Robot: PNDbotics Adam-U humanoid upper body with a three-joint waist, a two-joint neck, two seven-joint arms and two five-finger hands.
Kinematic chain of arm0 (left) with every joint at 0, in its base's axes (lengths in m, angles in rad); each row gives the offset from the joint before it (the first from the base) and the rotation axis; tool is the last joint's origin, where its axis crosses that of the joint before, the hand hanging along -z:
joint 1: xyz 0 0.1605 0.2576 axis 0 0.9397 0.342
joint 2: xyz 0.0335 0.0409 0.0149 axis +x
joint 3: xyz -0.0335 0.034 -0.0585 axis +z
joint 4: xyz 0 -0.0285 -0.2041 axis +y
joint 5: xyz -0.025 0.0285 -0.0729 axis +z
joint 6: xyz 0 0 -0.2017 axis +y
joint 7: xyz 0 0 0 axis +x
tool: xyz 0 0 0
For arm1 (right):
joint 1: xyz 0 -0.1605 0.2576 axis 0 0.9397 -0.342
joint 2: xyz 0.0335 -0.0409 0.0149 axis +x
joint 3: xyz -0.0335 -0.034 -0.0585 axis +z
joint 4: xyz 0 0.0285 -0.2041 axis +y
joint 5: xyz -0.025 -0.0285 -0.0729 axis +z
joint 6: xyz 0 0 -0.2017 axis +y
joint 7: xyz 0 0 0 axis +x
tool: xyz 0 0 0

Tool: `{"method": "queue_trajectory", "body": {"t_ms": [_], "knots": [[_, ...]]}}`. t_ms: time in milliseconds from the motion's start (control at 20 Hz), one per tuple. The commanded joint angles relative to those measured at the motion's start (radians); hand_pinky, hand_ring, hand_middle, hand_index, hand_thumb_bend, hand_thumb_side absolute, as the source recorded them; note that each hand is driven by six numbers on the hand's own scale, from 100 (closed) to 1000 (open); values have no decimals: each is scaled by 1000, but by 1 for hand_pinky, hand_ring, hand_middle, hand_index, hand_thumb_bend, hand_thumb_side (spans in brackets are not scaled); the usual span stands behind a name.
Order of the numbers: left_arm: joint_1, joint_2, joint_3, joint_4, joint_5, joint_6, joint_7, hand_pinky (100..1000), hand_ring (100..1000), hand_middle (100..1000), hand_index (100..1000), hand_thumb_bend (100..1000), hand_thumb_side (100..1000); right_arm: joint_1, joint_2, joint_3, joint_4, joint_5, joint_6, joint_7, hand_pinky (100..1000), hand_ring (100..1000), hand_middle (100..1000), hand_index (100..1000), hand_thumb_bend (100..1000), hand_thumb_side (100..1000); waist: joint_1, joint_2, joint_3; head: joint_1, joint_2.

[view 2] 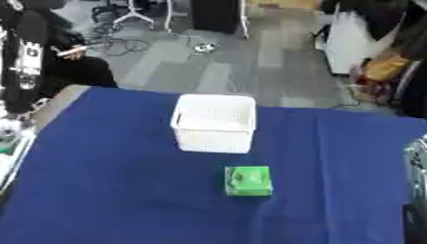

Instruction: Pick up objects on the table and place them in the box.

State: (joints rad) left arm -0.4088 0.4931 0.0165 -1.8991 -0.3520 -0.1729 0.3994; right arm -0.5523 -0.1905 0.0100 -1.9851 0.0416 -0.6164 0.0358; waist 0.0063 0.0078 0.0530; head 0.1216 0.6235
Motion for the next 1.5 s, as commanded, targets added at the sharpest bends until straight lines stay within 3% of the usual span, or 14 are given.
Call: {"method": "queue_trajectory", "body": {"t_ms": [50, 150, 300, 350, 400, 450, 700, 950, 1200, 1450, 1500], "knots": [[-12, 30, 7, -8, 1, -2, -2, 393, 533, 636, 684, 174, 956, -17, -14, -5, -15, 1, 2, 3, 265, 326, 358, 467, 214, 917, 3, -9, 1, -7, -4], [-12, 30, 8, -8, 1, -2, -2, 394, 534, 636, 684, 174, 956, -15, -14, -6, -8, 4, 9, 7, 266, 328, 368, 483, 198, 928, 3, -10, 3, -5, -3], [-9, 31, 10, -6, 2, -1, -1, 392, 533, 636, 685, 174, 956, -21, -33, -6, 52, 29, 44, 50, 266, 347, 404, 533, 249, 1000, 5, -12, 4, 1, -3], [-6, 32, 9, -5, 2, -1, -2, 391, 533, 637, 686, 173, 953, -32, -50, -4, 94, 47, 56, 80, 272, 356, 416, 550, 184, 971, 5, -13, 5, 0, 0], [-4, 33, 8, -3, 2, 0, -5, 391, 533, 638, 687, 174, 957, -49, -71, -1, 144, 66, 61, 110, 278, 365, 434, 566, 277, 1000, 5, -13, 5, -4, 3], [-2, 35, 8, -2, 1, 0, -7, 390, 533, 638, 687, 174, 958, -71, -97, 6, 202, 85, 57, 141, 292, 381, 454, 581, 295, 1000, 4, -14, 6, -11, 5], [4, 42, 11, -2, 0, 2, -8, 390, 533, 639, 687, 174, 957, -208, -245, 66, 539, 205, -54, 269, 412, 460, 533, 659, 389, 1000, -2, -12, 12, -41, 9], [5, 44, 11, -3, -1, 2, -9, 389, 532, 639, 687, 174, 958, -307, -325, 118, 802, 356, -189, 322, 494, 514, 584, 704, 456, 1000, -9, -9, 16, -42, 12], [6, 44, 11, -2, -1, 2, -10, 388, 531, 639, 687, 174, 958, -378, -352, 160, 973, 520, -275, 320, 566, 554, 604, 733, 522, 1000, -12, -7, 19, -39, 8], [7, 43, 10, -2, 0, 1, -12, 387, 530, 638, 687, 173, 955, -411, -345, 193, 1058, 670, -290, 256, 623, 577, 606, 741, 656, 1000, -12, -5, 21, -33, 3], [7, 43, 9, -2, 0, 1, -12, 387, 530, 638, 687, 173, 958, -416, -340, 201, 1071, 696, -290, 237, 623, 577, 606, 741, 638, 1000, -12, -5, 22, -33, 2]]}}
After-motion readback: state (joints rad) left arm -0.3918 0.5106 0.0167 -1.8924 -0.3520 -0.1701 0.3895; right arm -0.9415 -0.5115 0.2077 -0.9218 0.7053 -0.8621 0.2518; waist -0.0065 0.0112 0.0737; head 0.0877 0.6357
